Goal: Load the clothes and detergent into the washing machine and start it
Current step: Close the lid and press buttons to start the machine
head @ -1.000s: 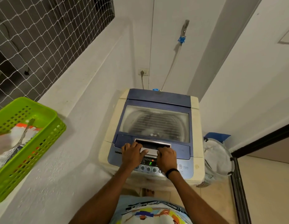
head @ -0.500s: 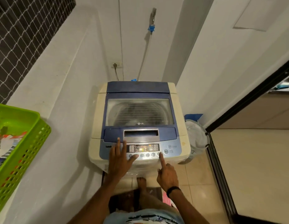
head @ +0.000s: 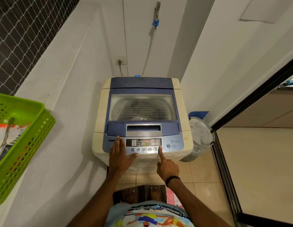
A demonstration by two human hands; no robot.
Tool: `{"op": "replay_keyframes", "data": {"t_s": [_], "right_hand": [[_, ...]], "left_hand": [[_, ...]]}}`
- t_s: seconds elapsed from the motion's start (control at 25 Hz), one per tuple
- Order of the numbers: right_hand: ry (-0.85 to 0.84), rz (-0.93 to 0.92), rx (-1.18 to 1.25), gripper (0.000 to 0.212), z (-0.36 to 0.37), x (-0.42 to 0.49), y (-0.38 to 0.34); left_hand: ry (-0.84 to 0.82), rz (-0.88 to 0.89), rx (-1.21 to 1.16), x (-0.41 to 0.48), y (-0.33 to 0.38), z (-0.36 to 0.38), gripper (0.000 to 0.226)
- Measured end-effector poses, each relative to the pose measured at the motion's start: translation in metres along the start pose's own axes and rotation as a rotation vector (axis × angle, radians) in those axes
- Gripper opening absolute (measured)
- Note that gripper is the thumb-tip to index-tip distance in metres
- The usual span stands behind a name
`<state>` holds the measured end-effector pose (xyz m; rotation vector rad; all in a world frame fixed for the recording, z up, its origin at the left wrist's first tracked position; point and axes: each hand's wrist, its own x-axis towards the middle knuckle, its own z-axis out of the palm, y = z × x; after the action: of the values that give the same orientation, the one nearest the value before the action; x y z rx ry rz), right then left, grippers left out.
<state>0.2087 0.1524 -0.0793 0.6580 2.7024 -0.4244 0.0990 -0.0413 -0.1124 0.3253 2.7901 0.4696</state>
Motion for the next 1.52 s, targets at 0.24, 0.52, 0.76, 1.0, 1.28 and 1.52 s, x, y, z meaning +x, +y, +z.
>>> {"op": "replay_keyframes", "data": {"t_s": [0.24,0.52,0.76,1.0,1.28,1.52], "right_hand": [[0.014,-0.015,-0.014,0.064,-0.001,0.01,0.004],[-0.019,-0.009,0.069,0.059,0.0,0.016,0.006],[-0.044,-0.01,0.076,0.075,-0.002,0.01,0.007],[-0.028,-0.01,0.077,0.077,-0.003,0.006,0.012],[0.03,0.113,0.129,0.086,-0.003,0.004,0.02],[0.021,0.107,0.124,0.085,-0.004,0.004,0.026]], "left_hand": [[0.043,-0.028,-0.027,-0.001,0.01,-0.001,0.112],[0.008,-0.06,-0.001,0.002,0.014,0.001,0.111],[-0.011,-0.059,-0.003,0.001,0.012,0.001,0.112],[-0.005,-0.038,-0.022,0.0,0.01,0.003,0.115],[-0.023,-0.027,-0.013,0.001,0.007,0.006,0.115],[-0.006,-0.012,-0.018,0.003,0.007,0.007,0.113]]}}
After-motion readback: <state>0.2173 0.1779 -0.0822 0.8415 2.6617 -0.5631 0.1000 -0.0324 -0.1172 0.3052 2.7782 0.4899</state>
